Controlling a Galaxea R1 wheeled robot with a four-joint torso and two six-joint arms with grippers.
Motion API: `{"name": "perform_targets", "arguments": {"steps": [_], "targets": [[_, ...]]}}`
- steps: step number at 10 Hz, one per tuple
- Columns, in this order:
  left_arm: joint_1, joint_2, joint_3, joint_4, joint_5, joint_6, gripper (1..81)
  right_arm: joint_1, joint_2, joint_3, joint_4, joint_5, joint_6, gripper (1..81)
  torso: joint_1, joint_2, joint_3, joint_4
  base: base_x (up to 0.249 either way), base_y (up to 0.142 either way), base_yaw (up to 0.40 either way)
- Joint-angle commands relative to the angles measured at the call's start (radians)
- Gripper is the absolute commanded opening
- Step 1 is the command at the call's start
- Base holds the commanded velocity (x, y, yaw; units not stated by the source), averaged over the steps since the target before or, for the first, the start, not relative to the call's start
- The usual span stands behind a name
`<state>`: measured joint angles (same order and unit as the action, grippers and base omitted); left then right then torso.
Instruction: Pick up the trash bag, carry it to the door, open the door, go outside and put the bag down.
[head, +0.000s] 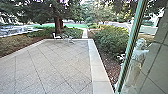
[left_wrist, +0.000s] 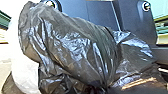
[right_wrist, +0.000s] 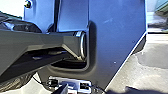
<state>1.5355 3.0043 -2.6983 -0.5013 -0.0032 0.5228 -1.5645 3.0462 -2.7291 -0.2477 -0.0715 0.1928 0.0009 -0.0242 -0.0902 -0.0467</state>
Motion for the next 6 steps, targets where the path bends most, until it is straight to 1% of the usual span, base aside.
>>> {"name": "perform_targets", "arguments": {"steps": [1, 6], "targets": [[-0.034, 0.010, 0.014, -0.002, 0.081, 0.005, 1.0, 0.039, -0.011, -0.010, 0.001, -0.062, 0.001, 81.1, 0.000, 0.000, 0.000, 0.000, 0.114, 0.000, 0.000], [-0.034, 0.010, 0.014, -0.002, 0.080, 0.005, 1.0, 0.039, -0.011, -0.007, 0.001, -0.062, 0.001, 81.1, 0.000, 0.000, 0.000, 0.000, 0.114, 0.000, 0.000]]}}
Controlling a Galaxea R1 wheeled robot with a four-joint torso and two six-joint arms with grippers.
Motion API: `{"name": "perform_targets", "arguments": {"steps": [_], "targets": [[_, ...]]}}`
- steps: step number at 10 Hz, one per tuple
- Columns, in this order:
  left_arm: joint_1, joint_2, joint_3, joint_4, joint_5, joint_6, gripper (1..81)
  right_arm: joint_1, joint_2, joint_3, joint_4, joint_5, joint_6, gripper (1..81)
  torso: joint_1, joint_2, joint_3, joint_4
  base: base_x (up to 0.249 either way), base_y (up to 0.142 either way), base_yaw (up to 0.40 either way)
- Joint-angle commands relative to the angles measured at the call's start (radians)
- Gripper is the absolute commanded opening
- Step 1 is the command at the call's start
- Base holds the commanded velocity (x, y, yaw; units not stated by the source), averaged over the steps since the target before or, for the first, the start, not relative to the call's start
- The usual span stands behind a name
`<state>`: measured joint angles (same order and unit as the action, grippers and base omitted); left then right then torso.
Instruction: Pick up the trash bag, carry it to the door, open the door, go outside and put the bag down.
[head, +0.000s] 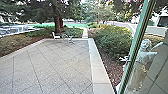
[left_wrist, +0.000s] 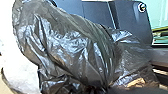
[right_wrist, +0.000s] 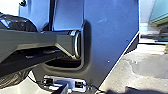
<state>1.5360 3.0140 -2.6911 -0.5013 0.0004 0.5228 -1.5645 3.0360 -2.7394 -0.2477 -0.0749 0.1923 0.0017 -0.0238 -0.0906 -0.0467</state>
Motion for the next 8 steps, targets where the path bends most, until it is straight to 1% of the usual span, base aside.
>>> {"name": "perform_targets", "arguments": {"steps": [1, 8], "targets": [[-0.033, 0.000, 0.007, -0.002, 0.076, 0.005, 1.0, 0.039, -0.001, 0.003, 0.001, -0.059, 0.001, 81.1, 0.000, 0.000, 0.000, 0.000, 0.114, 0.000, 0.000], [-0.035, 0.000, 0.007, 0.000, 0.076, 0.005, 1.0, 0.039, -0.001, 0.000, 0.001, -0.059, 0.001, 81.1, 0.000, 0.000, 0.000, 0.000, 0.115, 0.000, 0.000]]}}
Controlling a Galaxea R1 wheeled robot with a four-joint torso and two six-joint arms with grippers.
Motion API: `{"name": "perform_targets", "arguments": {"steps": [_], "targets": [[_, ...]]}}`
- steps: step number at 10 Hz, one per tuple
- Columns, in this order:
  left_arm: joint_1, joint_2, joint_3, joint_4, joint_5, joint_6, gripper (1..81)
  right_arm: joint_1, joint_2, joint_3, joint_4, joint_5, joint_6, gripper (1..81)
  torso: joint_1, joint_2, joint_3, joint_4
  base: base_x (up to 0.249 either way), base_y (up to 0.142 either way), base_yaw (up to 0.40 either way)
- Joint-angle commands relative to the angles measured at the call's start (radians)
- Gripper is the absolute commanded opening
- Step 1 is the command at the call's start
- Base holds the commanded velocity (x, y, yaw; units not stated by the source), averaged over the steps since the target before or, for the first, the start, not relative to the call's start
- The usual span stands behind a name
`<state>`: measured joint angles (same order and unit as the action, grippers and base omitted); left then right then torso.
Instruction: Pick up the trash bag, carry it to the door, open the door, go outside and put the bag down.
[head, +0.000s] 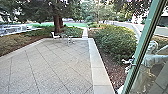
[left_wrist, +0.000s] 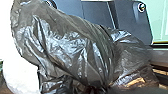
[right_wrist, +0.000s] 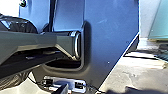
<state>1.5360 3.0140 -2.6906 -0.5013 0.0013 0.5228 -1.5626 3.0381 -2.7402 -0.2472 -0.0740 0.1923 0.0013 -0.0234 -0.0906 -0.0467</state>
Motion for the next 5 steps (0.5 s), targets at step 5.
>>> {"name": "perform_targets", "arguments": {"steps": [5], "targets": [[-0.035, 0.004, 0.006, 0.000, 0.075, 0.005, 1.0, 0.037, -0.003, -0.001, 0.000, -0.059, 0.001, 81.1, 0.000, 0.000, 0.000, 0.000, 0.120, 0.000, 0.000]]}}
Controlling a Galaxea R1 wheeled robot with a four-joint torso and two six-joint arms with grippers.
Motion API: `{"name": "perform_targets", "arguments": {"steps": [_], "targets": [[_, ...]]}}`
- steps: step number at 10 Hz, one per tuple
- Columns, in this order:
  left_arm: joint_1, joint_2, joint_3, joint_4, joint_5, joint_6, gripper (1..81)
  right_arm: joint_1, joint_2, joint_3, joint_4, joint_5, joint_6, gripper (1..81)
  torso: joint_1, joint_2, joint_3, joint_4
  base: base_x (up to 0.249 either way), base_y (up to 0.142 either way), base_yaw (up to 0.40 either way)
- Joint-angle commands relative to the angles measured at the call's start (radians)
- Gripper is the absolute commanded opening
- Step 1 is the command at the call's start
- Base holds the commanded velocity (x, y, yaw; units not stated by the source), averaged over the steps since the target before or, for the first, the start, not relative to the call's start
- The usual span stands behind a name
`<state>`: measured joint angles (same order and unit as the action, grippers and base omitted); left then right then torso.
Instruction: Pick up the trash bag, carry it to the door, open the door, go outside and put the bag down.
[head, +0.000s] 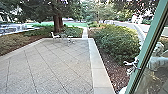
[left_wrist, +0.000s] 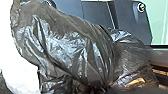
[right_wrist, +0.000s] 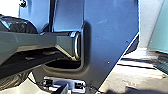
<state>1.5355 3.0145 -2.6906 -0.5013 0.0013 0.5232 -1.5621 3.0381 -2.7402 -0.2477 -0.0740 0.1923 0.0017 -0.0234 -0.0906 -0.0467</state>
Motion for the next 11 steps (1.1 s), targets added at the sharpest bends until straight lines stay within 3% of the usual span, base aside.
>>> {"name": "perform_targets", "arguments": {"steps": [1, 11], "targets": [[-0.034, 0.003, 0.006, -0.002, 0.075, 0.004, 1.0, 0.038, -0.003, -0.001, 0.001, -0.059, 0.001, 81.1, 0.000, 0.000, 0.000, 0.000, 0.121, 0.000, 0.000], [-0.034, 0.002, 0.006, -0.002, 0.074, 0.004, 1.0, 0.036, -0.002, -0.002, 0.002, -0.058, 0.002, 81.1, 0.001, 0.001, -0.001, 0.000, 0.121, 0.000, 0.000]]}}
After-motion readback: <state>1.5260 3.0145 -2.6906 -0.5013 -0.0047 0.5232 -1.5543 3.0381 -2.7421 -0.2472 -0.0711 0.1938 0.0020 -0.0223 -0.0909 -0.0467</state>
